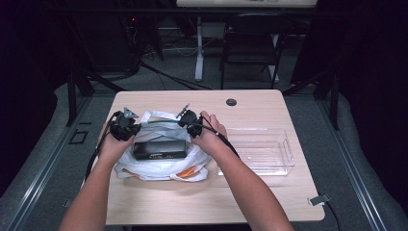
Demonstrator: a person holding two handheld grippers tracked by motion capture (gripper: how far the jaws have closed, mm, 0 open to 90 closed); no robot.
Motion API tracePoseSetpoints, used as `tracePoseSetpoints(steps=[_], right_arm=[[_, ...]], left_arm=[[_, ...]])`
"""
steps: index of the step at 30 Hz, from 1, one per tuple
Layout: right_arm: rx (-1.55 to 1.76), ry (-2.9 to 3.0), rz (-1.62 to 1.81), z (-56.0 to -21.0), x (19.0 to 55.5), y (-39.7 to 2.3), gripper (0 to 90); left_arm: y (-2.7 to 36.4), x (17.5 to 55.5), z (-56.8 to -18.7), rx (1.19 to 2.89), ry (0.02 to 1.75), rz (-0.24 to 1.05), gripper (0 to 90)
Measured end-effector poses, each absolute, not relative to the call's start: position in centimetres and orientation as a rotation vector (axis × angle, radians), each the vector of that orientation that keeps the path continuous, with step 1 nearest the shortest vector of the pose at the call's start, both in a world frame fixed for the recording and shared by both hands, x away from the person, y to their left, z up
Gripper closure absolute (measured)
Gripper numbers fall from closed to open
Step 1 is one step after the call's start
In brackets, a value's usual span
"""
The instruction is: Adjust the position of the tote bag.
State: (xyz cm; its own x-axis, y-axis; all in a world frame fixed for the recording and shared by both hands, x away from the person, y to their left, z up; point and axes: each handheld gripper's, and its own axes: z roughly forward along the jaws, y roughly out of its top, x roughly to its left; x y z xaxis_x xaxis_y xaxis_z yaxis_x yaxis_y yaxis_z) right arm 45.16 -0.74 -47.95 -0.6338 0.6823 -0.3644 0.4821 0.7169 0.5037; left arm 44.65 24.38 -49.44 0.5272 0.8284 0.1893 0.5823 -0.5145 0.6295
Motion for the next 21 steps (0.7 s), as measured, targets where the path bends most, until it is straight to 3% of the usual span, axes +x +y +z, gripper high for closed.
tracePoseSetpoints(steps=[21], right_arm=[[0.921,2.403,0.476,-49.3,45.6,-0.6,82.4]], left_arm=[[24.2,45.9,-50.9,2.307,1.163,0.624,88.1]])
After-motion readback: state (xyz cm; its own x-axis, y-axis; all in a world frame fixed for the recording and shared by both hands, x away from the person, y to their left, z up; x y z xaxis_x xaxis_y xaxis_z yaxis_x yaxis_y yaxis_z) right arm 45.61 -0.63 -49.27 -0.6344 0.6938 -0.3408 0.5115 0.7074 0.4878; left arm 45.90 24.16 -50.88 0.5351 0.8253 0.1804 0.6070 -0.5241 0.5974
